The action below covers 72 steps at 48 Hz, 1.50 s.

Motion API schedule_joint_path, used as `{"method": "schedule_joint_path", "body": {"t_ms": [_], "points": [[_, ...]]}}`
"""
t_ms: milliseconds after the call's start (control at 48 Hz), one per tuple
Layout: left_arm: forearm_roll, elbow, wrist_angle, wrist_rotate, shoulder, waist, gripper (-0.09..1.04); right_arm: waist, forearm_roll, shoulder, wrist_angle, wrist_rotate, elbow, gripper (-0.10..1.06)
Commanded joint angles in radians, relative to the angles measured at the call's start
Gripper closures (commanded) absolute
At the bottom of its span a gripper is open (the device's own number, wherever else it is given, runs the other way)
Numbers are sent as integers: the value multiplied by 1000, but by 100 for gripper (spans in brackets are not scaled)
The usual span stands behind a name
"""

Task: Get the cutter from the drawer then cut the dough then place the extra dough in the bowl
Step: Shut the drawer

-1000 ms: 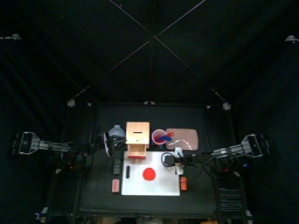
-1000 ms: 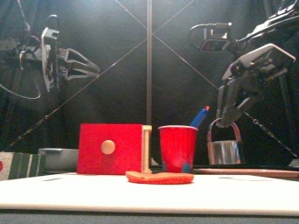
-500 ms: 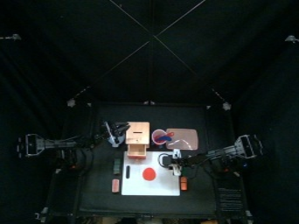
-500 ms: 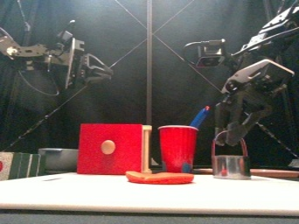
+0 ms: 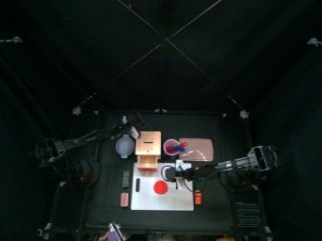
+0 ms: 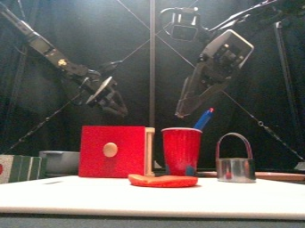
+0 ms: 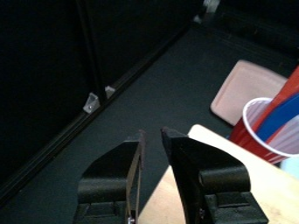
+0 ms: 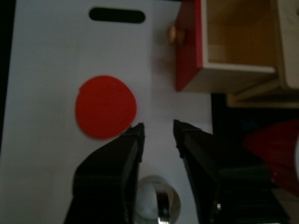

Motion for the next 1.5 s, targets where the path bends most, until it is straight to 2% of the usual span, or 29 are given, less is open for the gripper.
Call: {"method": "schedule_joint_path", "body": {"t_ms": [21,229,292,458,667,875,1167,1333,1500], "points": [[52,-135,192,0,69,14,28,9,0,41,-46,-2,-54,41],[141,-279,416,3,190,9,32,15,-6,127,-95,-12,-114,75],[153,-305,465,11,210,8,36,15,-11,149,-107,-14,-130,79],[124,-342,532,94,247,-8,45,8,-21,229,-144,-12,-192,79],[20,-339,565,186,282,-29,45,-3,-37,357,-144,-14,-311,79],[-49,-342,571,233,308,-51,45,-48,-78,439,-103,-14,-396,79],[-60,-339,569,241,313,-57,45,-115,-156,456,-28,-15,-433,79],[-55,-341,566,241,314,-52,45,-172,-224,456,-14,-15,-446,79],[-46,-341,552,239,316,-52,45,-230,-264,459,-14,-15,-460,79]]}}
